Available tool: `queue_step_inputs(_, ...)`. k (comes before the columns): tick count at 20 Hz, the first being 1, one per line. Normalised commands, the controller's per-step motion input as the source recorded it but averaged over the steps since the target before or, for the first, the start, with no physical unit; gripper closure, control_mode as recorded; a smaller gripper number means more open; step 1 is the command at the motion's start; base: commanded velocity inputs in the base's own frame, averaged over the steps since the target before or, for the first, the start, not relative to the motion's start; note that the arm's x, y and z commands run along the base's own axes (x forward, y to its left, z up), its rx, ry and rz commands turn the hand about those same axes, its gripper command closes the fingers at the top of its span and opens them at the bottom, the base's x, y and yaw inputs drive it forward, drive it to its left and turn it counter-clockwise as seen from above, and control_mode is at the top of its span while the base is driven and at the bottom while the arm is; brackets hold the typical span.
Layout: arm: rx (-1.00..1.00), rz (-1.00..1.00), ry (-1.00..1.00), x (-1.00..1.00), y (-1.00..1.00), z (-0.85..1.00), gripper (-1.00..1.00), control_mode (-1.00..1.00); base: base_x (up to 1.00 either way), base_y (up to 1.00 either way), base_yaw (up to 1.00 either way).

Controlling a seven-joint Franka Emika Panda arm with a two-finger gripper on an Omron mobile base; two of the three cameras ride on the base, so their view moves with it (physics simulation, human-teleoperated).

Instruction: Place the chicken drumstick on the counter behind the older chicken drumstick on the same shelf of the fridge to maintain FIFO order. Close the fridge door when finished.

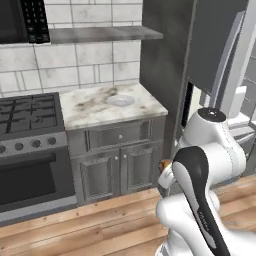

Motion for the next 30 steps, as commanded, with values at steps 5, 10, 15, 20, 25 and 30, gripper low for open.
queue_step_inputs(5, 0.00, 0.00, 0.00, 0.00, 0.00, 0.00, 1.00, 1.00, -0.79, -0.64, -0.23)
queue_step_inputs(10, 0.00, 0.00, 0.00, 0.00, 0.00, 0.00, 1.00, 1.00, -0.17, -0.81, -0.40)
queue_step_inputs(15, 0.00, 0.00, 0.00, 0.00, 0.00, 0.00, 1.00, 1.00, 0.07, -0.97, -0.31)
queue_step_inputs(20, 0.00, 0.00, 0.00, 0.00, 0.00, 0.00, 1.00, 1.00, 0.04, -0.95, -0.34)
queue_step_inputs(25, 0.00, 0.00, 0.00, 0.00, 0.00, 0.00, 1.00, 1.00, 0.00, -0.92, -0.45)
queue_step_inputs(30, 0.00, 0.00, 0.00, 0.00, 0.00, 0.00, 1.00, 1.00, 0.00, -0.91, -0.52)
